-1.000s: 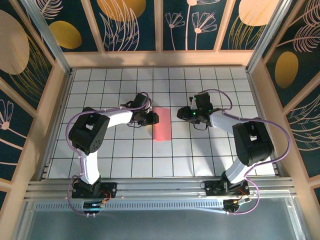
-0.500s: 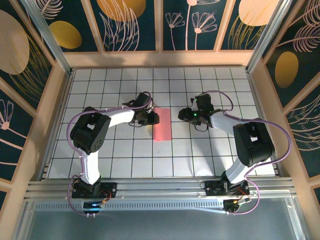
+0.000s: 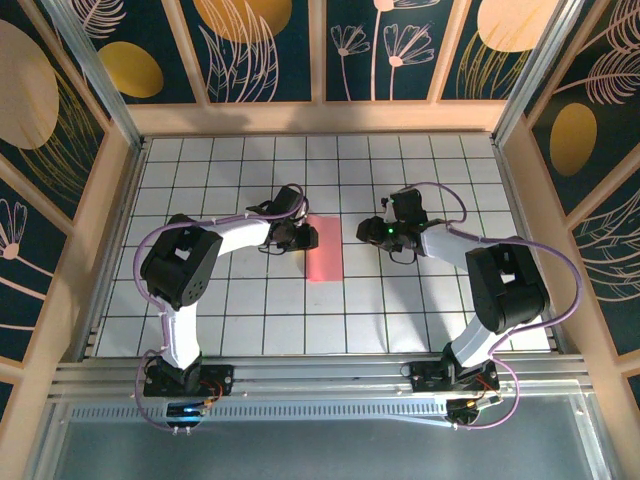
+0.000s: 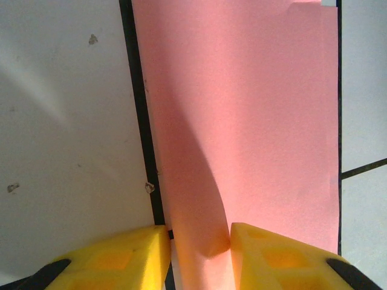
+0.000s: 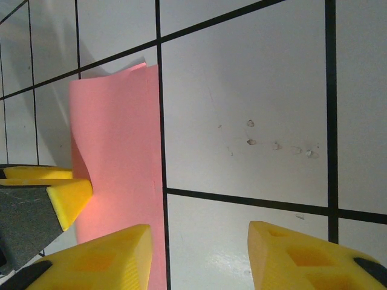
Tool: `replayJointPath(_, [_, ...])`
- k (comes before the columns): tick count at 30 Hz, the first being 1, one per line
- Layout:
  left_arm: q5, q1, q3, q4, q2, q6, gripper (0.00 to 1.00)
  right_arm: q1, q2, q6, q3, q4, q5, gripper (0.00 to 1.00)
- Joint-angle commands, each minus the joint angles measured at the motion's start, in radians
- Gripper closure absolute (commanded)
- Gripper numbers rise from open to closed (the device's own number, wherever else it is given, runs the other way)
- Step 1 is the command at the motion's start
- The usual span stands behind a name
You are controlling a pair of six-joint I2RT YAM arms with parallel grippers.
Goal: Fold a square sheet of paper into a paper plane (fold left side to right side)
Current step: First fold in half a square sheet of paper at the center of the table.
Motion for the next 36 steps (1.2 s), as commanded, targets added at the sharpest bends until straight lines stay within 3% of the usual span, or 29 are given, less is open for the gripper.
replayJointPath(1, [-0.077, -0.002, -0.043, -0.031, 0.057, 0.008, 0.65, -0.009, -0.022, -0.01, -0.017, 0.018, 0.004, 0.54])
replayJointPath(36, [-0.042, -0.002, -0.009, -0.049, 0.091, 0.027, 0.6, -0.007, -0.025, -0.002, -0.027, 0.026, -0.022, 0.54])
